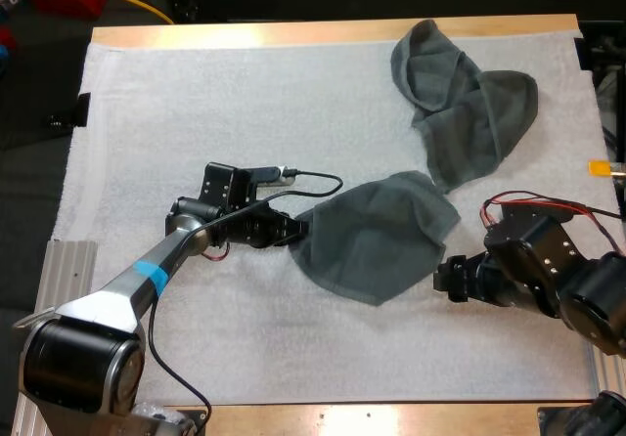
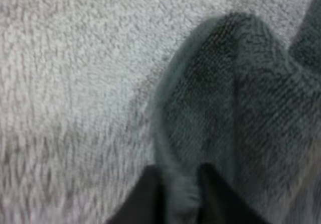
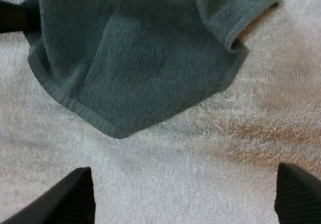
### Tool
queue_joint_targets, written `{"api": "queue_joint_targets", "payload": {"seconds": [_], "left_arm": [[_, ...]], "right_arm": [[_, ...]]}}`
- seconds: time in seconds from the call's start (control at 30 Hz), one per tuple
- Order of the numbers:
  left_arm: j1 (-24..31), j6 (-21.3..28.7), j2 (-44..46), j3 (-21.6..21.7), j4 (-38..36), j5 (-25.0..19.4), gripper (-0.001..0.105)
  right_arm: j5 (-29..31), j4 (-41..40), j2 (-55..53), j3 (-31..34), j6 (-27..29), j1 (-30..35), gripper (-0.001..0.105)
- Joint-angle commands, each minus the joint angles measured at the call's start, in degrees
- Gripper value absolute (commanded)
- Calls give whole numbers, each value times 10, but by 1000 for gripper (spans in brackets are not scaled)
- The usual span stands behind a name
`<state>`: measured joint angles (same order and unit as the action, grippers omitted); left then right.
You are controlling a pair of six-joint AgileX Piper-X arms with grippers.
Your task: Pick towel from pile, fold and stack
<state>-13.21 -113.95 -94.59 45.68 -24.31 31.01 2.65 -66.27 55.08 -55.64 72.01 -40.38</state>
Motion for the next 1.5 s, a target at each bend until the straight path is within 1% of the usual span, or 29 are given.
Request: {"api": "queue_joint_targets", "payload": {"seconds": [0.0,0.03,0.1,0.13,0.27,0.37,0.47,0.6,0.63,0.73,0.77,0.8,0.87,0.97,1.03,1.1,1.17,1.23,1.33,1.4,1.47], "left_arm": [[-2,4,14,2,-17,-15,0],[-2,13,22,2,-25,-25,0],[0,48,50,2,-47,-62,0],[2,62,65,2,-55,-72,0],[27,102,135,2,-96,-127,0],[57,121,185,2,-119,-142,0],[87,127,220,2,-134,-145,0],[115,135,245,2,-187,-154,0],[119,141,246,2,-196,-161,0],[125,165,246,2,-216,-218,0],[124,170,246,2,-217,-246,0],[124,170,246,2,-216,-264,0],[124,170,246,2,-216,-273,0],[124,170,246,2,-216,-272,0],[124,170,246,2,-216,-266,0],[124,170,246,2,-215,-255,0],[124,170,246,2,-215,-247,0],[124,170,246,2,-214,-240,2],[124,170,246,2,-213,-220,8],[124,170,246,2,-213,-206,6],[124,170,246,2,-213,-196,0]], "right_arm": [[1,-5,-6,0,-3,1,71],[1,-5,-6,0,-3,1,71],[1,-4,-6,0,-3,1,71],[1,-4,-6,0,-3,1,71],[1,-1,-6,0,-3,1,71],[1,3,-6,0,-3,1,71],[-1,12,-6,0,-3,1,71],[-9,18,-6,0,-2,1,71],[-20,18,-6,0,0,1,71],[-87,25,-6,7,2,1,71],[-115,31,-6,15,2,1,71],[-130,40,-6,25,2,1,71],[-136,67,-6,50,1,1,71],[-142,119,-6,90,-10,1,71],[-167,159,-6,119,-28,1,71],[-197,216,-6,156,-47,1,71],[-203,267,-5,185,-67,1,71],[-205,314,-5,208,-89,1,71],[-213,381,2,234,-121,1,71],[-221,411,19,243,-136,1,71],[-223,429,42,243,-136,1,71]]}}
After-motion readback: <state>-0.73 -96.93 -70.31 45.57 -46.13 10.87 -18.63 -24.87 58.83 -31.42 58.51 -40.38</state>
